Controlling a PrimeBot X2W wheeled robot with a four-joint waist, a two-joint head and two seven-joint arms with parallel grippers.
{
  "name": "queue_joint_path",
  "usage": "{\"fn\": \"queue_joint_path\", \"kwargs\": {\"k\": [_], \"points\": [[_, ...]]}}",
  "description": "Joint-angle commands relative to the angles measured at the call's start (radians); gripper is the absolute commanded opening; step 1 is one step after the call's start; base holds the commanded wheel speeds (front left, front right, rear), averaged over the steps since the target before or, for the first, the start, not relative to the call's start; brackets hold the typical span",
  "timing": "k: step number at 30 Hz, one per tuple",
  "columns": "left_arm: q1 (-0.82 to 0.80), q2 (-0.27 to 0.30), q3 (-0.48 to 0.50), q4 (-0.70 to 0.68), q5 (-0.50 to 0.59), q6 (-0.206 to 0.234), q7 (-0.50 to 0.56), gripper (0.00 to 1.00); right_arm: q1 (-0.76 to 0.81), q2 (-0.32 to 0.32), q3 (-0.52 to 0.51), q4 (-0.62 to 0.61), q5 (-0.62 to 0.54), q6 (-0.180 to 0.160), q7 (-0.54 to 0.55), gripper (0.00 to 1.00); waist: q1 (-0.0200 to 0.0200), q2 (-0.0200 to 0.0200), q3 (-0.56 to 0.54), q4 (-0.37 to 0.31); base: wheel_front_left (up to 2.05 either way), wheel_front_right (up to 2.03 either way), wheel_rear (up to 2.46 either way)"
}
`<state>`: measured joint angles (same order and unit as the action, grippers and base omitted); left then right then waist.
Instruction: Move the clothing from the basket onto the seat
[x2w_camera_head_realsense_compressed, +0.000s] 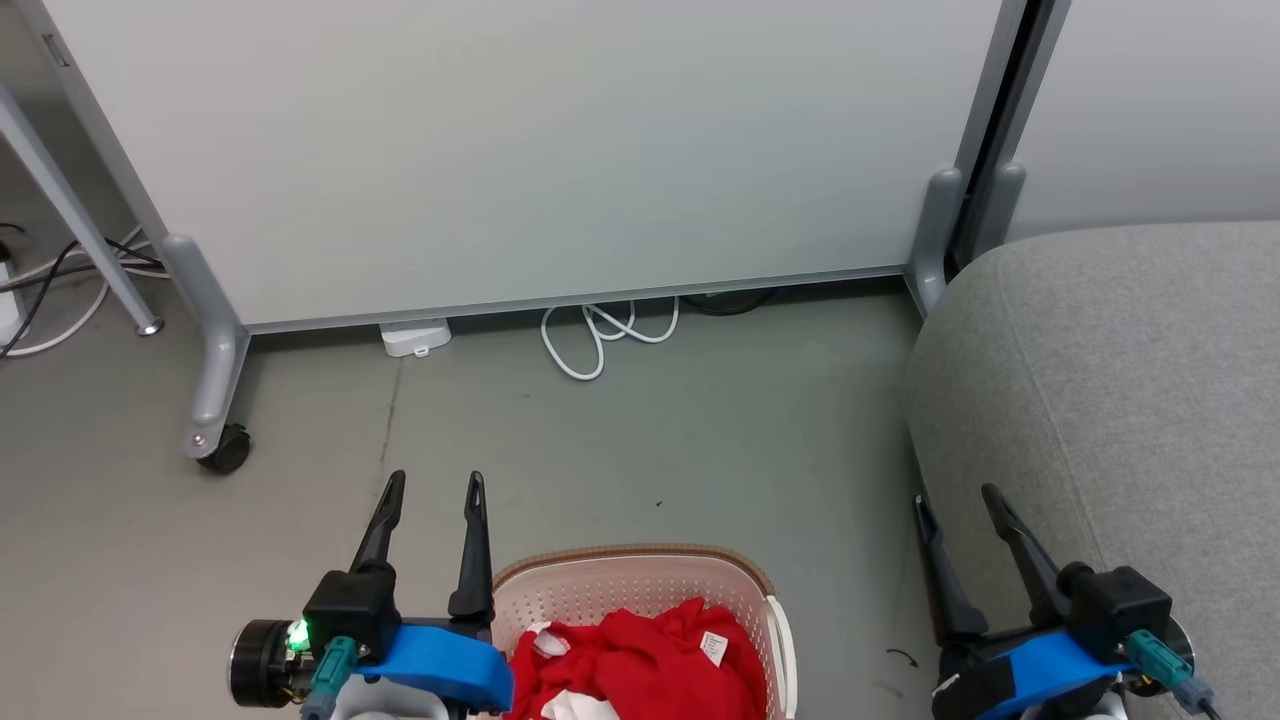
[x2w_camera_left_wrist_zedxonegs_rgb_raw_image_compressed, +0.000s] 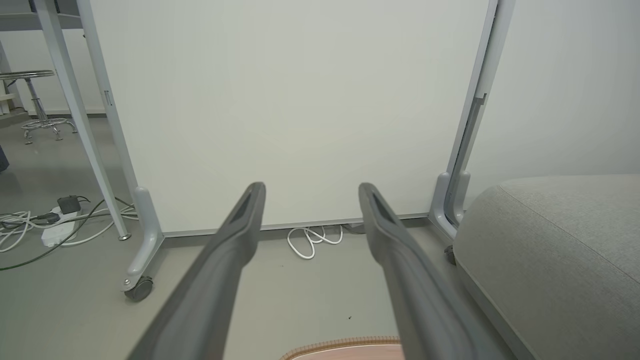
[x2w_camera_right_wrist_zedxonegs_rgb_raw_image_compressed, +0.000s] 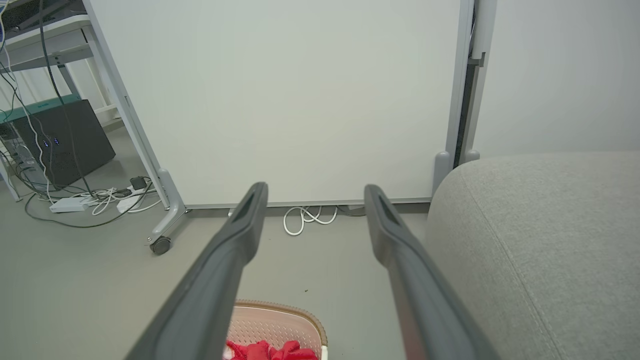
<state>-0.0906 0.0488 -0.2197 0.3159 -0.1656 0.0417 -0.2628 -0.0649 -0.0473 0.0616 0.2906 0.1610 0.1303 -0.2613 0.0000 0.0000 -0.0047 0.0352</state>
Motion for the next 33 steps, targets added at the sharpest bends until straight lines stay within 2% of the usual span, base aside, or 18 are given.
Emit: {"fn": "queue_joint_path", "kwargs": {"k": [1,7,14,26,33], "points": [[-0.015,0.003,0.003,0.002,0.004,-0.005,-0.003,1.0,-0.008,-0.006,0.001,-0.002,-0.002,0.001,-0.006,1.0,0.0,0.0,0.001,-0.002,0.0,0.0,0.0],[-0.04,0.003,-0.003,0.032,0.018,-0.026,-0.003,1.0,-0.018,-0.006,0.012,-0.008,-0.011,0.001,-0.006,1.0,0.0,0.0,0.017,-0.023,0.0,0.0,0.0],[-0.131,0.003,-0.011,0.13,0.054,-0.079,-0.003,1.0,-0.044,-0.005,0.023,-0.019,-0.039,0.001,-0.006,1.0,0.0,0.0,0.078,-0.068,0.0,0.0,0.0],[-0.38,0.004,-0.081,0.352,0.124,-0.138,-0.003,1.0,-0.18,-0.049,0.068,-0.073,-0.028,0.001,-0.006,1.0,0.0,0.0,0.306,-0.161,0.0,0.0,0.0],[-0.522,0.014,-0.158,0.541,0.171,-0.158,-0.003,1.0,-0.271,-0.059,0.095,-0.105,-0.012,0.001,-0.005,1.0,0.0,0.0,0.436,-0.206,0.0,0.0,0.0]]}}
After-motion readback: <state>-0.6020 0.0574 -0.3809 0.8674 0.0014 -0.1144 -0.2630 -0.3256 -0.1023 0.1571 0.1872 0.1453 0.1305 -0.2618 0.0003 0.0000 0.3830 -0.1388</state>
